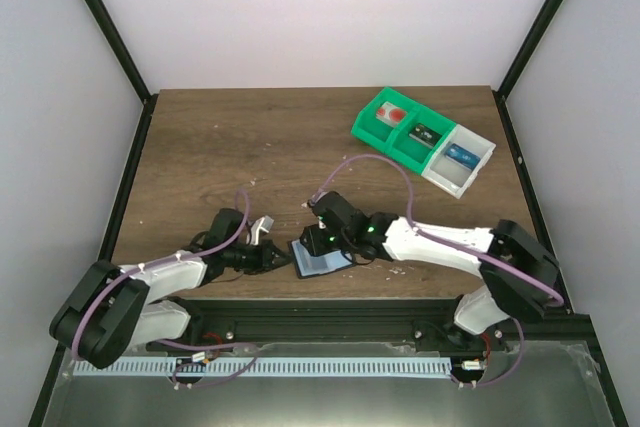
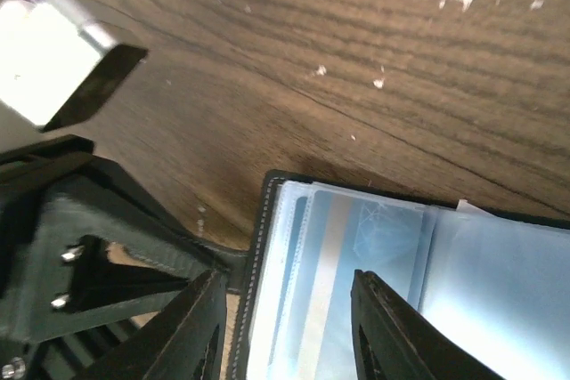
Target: Take the credit cards out of the card holder
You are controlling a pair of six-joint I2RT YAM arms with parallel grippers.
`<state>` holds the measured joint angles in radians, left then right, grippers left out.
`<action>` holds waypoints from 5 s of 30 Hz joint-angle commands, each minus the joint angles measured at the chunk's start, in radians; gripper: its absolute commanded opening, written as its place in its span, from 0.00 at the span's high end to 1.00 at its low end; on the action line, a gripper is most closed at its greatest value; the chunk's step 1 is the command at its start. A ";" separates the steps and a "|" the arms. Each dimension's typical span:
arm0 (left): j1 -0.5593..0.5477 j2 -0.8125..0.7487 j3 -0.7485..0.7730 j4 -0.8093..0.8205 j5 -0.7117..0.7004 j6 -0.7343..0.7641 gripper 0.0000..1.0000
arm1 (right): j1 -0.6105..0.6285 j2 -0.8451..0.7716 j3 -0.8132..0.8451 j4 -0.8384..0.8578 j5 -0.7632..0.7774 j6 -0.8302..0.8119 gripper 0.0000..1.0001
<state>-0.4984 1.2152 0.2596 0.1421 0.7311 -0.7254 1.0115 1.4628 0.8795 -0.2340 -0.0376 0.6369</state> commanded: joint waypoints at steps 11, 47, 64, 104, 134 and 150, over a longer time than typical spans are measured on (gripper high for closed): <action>0.001 0.001 0.093 -0.134 -0.184 0.043 1.00 | 0.001 0.111 -0.056 0.003 0.092 -0.014 0.74; 0.004 -0.080 -0.049 0.208 -0.050 -0.209 0.47 | 0.001 0.160 -0.118 0.157 0.030 0.142 0.87; -0.022 0.013 -0.039 0.359 -0.005 -0.235 0.43 | 0.002 0.157 -0.224 0.227 0.023 0.184 1.00; -0.053 0.222 -0.036 0.520 -0.036 -0.204 0.40 | 0.002 0.154 -0.263 0.289 -0.018 0.181 0.99; -0.072 -0.053 0.006 0.147 -0.224 -0.147 0.39 | 0.001 0.160 -0.304 0.378 -0.063 0.203 1.00; -0.071 0.067 -0.015 0.361 -0.069 -0.177 0.35 | 0.001 0.139 -0.326 0.388 -0.068 0.214 0.99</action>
<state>-0.5667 1.2453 0.2501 0.4084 0.5972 -0.9020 1.0046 1.5974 0.5770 0.2180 -0.0746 0.8436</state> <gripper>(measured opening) 0.648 0.011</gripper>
